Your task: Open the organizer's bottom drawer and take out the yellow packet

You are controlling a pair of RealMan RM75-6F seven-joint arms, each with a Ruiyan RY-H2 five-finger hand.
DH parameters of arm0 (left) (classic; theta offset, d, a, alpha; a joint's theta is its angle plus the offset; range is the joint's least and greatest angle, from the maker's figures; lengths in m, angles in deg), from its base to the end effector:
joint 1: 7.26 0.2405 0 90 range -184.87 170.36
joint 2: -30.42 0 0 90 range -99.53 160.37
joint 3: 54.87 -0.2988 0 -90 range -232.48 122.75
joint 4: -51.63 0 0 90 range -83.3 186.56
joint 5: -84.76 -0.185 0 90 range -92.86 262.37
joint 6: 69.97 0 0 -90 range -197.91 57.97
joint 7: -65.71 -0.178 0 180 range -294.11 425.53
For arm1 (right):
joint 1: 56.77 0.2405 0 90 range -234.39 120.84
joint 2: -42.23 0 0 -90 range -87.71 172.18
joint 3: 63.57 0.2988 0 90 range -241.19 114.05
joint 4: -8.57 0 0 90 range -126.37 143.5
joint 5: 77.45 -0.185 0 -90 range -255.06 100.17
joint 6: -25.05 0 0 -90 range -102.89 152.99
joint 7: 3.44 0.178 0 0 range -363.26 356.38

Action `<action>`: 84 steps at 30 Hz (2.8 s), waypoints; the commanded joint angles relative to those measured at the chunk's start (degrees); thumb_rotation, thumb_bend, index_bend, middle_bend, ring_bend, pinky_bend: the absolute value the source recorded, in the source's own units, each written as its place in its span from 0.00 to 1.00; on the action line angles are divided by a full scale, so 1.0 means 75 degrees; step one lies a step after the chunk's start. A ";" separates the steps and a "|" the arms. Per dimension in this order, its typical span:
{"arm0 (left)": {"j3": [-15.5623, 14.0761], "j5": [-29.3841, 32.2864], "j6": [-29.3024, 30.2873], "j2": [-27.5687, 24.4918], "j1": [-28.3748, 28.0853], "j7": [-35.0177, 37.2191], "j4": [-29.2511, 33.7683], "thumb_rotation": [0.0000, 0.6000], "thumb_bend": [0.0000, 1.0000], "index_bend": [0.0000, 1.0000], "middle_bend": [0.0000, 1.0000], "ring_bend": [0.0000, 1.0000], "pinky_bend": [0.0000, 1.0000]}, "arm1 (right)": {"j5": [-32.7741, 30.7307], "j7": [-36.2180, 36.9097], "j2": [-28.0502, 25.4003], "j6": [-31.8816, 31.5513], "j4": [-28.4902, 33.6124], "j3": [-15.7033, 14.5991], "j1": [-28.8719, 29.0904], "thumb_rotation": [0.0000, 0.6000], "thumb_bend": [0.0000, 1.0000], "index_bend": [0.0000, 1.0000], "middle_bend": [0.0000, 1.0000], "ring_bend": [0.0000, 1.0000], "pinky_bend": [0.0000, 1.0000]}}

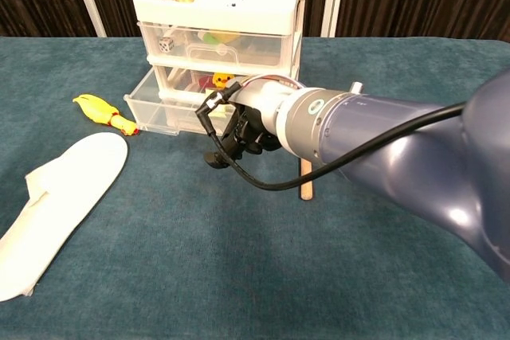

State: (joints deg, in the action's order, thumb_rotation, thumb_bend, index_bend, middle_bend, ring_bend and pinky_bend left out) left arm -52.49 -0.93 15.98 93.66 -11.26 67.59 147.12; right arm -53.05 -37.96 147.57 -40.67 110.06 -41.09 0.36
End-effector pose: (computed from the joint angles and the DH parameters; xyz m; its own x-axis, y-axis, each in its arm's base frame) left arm -0.3338 0.2089 0.2025 0.3282 0.0039 0.9446 0.9446 0.0062 -0.3282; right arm -0.0287 -0.3576 -0.0902 0.0294 -0.5634 0.8257 -0.9888 -0.1375 -0.0587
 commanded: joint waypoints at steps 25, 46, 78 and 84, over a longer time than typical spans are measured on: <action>0.0010 0.0016 0.0000 -0.0002 -0.0001 -0.0008 0.0010 1.00 0.47 0.04 0.00 0.00 0.00 | -0.0053 -0.0003 -0.0241 -0.0060 0.0497 -0.0287 0.0095 1.00 0.47 0.21 0.81 0.85 0.99; 0.0006 0.0018 -0.0011 -0.0006 -0.0004 -0.0007 0.0005 1.00 0.47 0.04 0.00 0.00 0.00 | 0.0095 0.0100 -0.0306 -0.0219 0.0631 -0.0369 0.0104 1.00 0.47 0.22 0.82 0.85 0.99; 0.0000 0.0042 -0.0027 -0.0005 -0.0001 -0.0098 0.0038 1.00 0.47 0.04 0.00 0.00 0.00 | 0.0192 0.0033 -0.0523 -0.0581 0.1142 -0.0459 -0.0052 1.00 0.47 0.16 0.83 0.87 0.99; -0.0006 0.0029 -0.0022 -0.0003 0.0002 -0.0097 0.0036 1.00 0.47 0.04 0.00 0.00 0.00 | 0.0213 -0.0096 -0.0668 -0.0686 0.1408 -0.0294 0.0023 1.00 0.47 0.16 0.83 0.87 0.99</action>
State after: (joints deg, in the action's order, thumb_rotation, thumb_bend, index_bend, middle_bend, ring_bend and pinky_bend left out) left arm -52.54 -0.71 15.82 93.63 -11.25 66.86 147.39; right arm -51.40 -38.47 142.79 -45.68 120.38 -43.56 0.36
